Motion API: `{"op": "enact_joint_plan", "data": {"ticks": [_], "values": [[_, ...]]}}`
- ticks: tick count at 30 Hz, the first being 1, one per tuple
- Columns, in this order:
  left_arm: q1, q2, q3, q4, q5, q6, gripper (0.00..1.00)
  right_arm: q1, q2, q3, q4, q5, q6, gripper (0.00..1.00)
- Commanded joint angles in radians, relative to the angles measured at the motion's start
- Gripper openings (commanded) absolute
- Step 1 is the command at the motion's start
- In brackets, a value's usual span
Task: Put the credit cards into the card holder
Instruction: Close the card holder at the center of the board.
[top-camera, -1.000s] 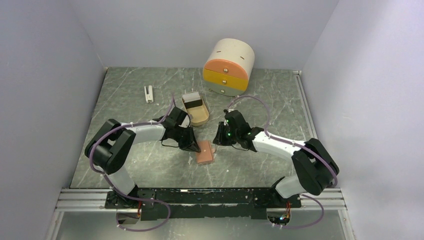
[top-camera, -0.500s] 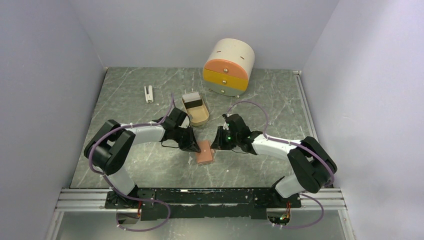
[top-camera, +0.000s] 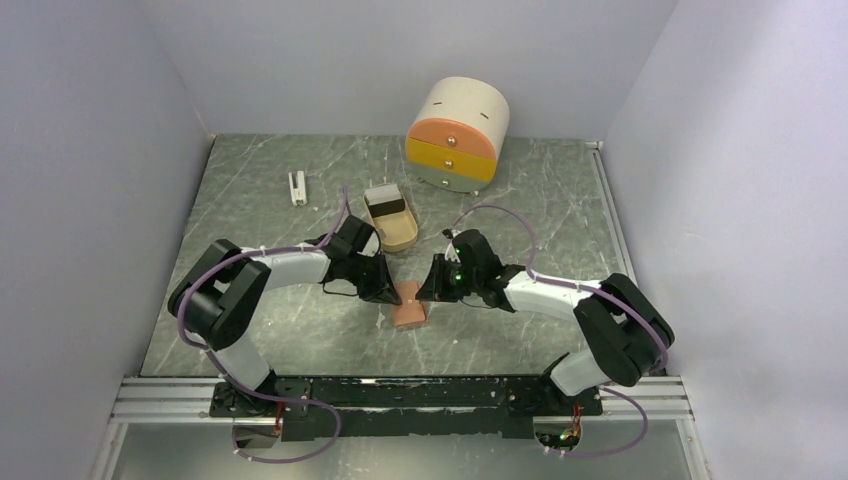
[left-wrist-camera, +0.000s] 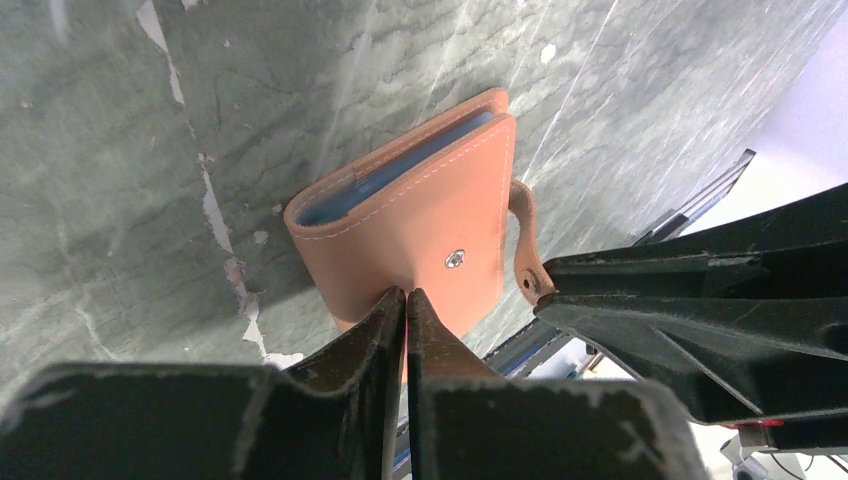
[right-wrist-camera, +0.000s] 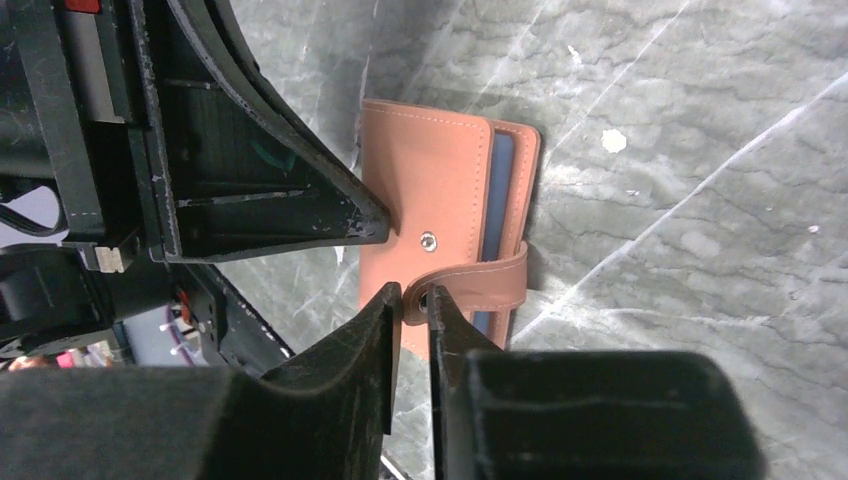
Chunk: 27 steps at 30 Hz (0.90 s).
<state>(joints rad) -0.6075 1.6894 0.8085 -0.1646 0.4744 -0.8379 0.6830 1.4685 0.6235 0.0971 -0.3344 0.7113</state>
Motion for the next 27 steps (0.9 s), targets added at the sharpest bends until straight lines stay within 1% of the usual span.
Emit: {"op": "enact_joint_plan", "data": {"ticks": [1,10,12,18,21,23,25,27], "values": [[-0.014,0.001,-0.011,-0.047,-0.036,0.01,0.12,0.004,-0.011,-0.017,0.051,-0.037,0.022,0.17],[-0.014,0.005,-0.006,-0.048,-0.037,0.011,0.11,0.003,0.001,-0.008,0.023,0.001,-0.002,0.16],[-0.015,0.009,-0.007,-0.046,-0.035,0.01,0.12,0.003,0.01,-0.01,0.034,-0.011,0.001,0.16],[-0.015,0.01,-0.005,-0.05,-0.037,0.011,0.11,0.006,0.05,-0.02,0.086,-0.045,0.027,0.25],[-0.015,0.009,-0.005,-0.051,-0.038,0.011,0.11,0.008,0.061,-0.025,0.101,-0.048,0.034,0.26],[-0.015,0.009,-0.006,-0.052,-0.039,0.013,0.11,0.008,0.066,-0.025,0.106,-0.049,0.034,0.25],[-0.016,0.009,-0.006,-0.053,-0.039,0.013,0.11,0.009,0.073,-0.025,0.112,-0.05,0.034,0.2],[-0.017,0.01,-0.005,-0.051,-0.038,0.012,0.11,0.01,0.078,-0.022,0.116,-0.052,0.034,0.2]]}}
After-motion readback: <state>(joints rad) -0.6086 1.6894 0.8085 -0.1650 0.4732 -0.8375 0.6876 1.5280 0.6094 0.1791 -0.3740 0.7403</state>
